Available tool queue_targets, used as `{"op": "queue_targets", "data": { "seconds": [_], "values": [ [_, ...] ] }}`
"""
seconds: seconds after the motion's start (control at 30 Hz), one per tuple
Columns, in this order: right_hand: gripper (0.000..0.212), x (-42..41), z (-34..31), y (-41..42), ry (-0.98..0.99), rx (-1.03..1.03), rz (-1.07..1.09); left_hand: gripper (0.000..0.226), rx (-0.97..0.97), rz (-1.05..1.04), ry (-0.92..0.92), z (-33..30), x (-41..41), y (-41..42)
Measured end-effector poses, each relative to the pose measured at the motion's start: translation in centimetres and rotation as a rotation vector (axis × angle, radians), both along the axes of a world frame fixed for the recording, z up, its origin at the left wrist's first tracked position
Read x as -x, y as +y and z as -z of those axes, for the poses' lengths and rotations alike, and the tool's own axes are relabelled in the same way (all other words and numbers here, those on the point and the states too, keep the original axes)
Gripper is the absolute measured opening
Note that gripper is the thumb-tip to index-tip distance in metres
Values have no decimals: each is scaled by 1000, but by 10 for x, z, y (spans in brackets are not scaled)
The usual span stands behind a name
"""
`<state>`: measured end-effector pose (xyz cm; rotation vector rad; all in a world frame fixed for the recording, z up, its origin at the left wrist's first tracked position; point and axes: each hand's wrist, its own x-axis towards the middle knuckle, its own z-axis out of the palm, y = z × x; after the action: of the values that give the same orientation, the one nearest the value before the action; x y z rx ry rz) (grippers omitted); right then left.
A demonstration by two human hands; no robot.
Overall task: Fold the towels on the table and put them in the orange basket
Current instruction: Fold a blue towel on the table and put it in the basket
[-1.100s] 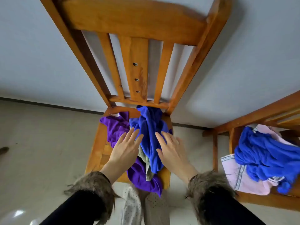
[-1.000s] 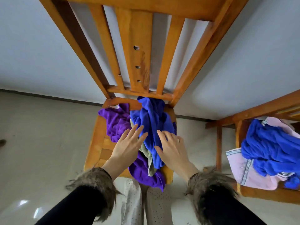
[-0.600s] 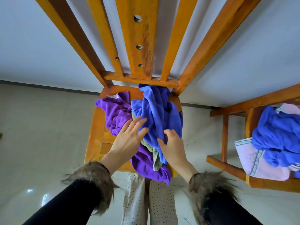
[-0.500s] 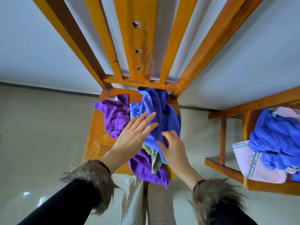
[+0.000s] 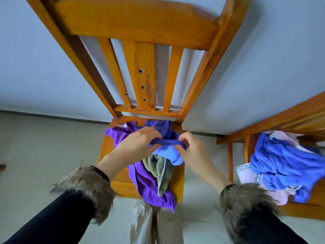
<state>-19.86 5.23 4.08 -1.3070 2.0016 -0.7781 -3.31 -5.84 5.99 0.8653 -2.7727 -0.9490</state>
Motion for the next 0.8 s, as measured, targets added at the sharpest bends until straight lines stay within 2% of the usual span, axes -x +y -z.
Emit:
{"op": "queue_targets", "data": {
  "seconds": [0.17, 0.27, 0.33, 0.47, 0.63, 0.8],
  "values": [
    [26, 13, -91, -32, -38, 207, -33, 13, 36, -146, 188, -99, 4, -11],
    [35, 16, -161, -53, -4, 344, -49, 8, 40, -316, 339, -166, -8, -9],
    [30, 12, -209, -65, 34, 414, -118, 9, 64, -396, 405, -210, -17, -4],
    [13, -14, -304, -80, 91, 548, -293, 31, 96, -458, 425, -280, -24, 11],
    [19, -55, -397, -83, 81, 670, -445, 10, 19, -650, 627, -344, -51, 26],
    [17, -113, -438, -77, 113, 662, -608, 12, 14, -852, 753, -369, -116, 57]
  ]
}}
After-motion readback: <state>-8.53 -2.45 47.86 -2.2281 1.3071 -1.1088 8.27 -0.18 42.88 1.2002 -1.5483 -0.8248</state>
